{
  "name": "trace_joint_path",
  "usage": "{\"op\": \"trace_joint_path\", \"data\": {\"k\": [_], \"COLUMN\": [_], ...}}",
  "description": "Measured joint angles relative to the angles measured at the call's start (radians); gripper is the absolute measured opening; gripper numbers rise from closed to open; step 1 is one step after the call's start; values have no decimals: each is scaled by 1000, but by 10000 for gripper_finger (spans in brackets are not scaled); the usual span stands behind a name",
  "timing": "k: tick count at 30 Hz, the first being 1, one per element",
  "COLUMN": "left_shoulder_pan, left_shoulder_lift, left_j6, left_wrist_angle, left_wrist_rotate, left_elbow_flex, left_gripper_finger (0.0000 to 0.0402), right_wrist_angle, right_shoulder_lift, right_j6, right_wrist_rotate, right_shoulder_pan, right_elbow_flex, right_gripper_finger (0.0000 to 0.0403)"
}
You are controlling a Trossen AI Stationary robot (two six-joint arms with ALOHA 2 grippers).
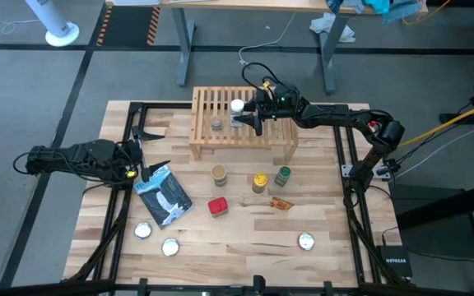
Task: Shelf spices
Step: Remove the white seasoning bottle from the shelf
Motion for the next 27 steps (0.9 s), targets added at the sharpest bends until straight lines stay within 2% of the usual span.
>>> {"op": "trace_joint_path", "data": {"k": [8, 16, 21, 27], "left_shoulder_pan": [0, 0, 0, 0], "left_shoulder_lift": [0, 0, 0, 0], "left_j6": [0, 0, 0, 0], "left_wrist_angle": [0, 0, 0, 0], "left_wrist_rotate": [0, 0, 0, 0], "left_elbow_flex": [0, 0, 0, 0], "left_gripper_finger": [400, 400, 400, 400], "right_wrist_angle": [6, -1, -72, -232], "right_shoulder_lift": [-43, -101, -135, -210], "right_j6": [0, 6, 6, -44], "right_wrist_rotate": [0, 7, 95, 254], "right_shoulder_pan": [3, 72, 141, 242], "right_elbow_flex": [0, 0, 0, 0], "right_gripper_finger": [206, 207, 206, 206]}}
